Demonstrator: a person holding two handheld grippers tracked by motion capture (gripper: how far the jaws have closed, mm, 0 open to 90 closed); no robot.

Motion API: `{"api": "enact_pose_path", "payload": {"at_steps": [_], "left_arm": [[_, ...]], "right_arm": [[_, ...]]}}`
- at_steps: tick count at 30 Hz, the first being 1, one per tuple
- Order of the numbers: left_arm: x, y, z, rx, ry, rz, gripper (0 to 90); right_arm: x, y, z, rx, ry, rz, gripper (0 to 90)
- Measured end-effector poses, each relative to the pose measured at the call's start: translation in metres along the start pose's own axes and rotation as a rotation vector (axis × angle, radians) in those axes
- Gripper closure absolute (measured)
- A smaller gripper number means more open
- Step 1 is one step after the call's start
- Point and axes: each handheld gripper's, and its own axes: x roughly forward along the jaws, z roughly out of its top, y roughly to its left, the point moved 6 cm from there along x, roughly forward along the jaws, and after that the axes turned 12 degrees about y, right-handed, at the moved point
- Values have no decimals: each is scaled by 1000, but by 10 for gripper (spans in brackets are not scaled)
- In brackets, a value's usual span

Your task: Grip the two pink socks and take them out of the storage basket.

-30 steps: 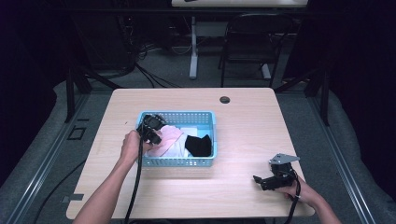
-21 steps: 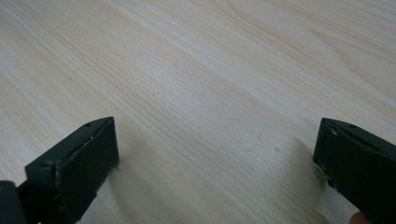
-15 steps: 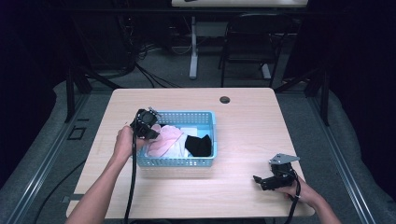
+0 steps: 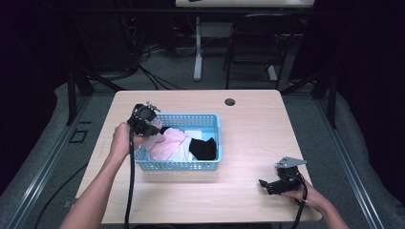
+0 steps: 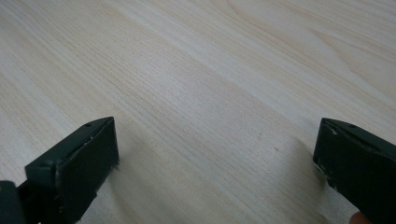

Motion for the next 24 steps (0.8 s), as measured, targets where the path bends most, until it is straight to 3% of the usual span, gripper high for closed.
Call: {"api": "enact_pose_path", "payload": {"at_steps": [17,24], "left_arm": [[-45,2,12,15,-55,12,866],[-54,2,14,21,-70,5,867]], "right_arm": [[0,0,0,-1,1,0,0],[0,0,0,0,1,0,0]]}}
